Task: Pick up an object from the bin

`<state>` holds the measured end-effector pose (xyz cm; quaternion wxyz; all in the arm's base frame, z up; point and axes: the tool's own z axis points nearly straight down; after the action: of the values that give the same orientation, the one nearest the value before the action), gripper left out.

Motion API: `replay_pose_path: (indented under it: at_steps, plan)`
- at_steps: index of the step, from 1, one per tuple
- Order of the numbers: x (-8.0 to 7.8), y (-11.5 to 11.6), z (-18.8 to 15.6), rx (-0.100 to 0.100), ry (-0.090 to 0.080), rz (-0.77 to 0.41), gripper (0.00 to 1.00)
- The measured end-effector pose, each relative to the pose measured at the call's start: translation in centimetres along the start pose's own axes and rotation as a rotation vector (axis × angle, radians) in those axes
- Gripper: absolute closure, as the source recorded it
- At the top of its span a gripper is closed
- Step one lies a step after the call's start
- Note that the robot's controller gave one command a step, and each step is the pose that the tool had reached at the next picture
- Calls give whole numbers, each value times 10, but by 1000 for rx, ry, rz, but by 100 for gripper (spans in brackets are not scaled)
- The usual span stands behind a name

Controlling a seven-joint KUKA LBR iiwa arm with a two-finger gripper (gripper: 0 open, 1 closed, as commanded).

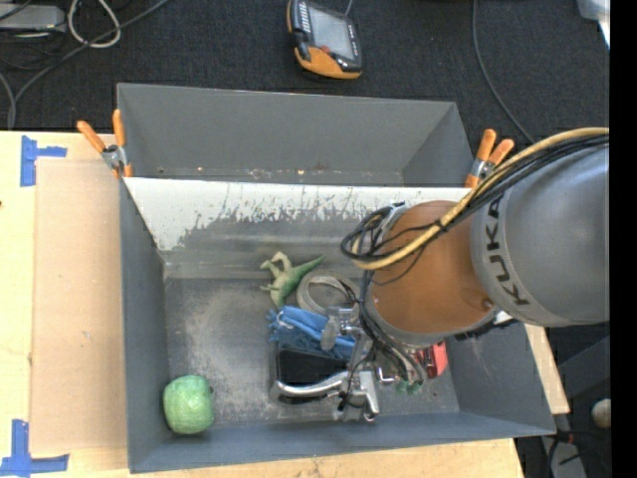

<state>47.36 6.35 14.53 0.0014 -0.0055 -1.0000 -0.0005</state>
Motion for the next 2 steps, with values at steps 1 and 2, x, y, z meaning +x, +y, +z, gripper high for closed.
replay_pose_path:
  at_steps: [1, 2]
  plan:
    - [0, 0, 0, 0, 0, 0, 0]
    - [-5, 2, 20, 0, -8, -51, 0]
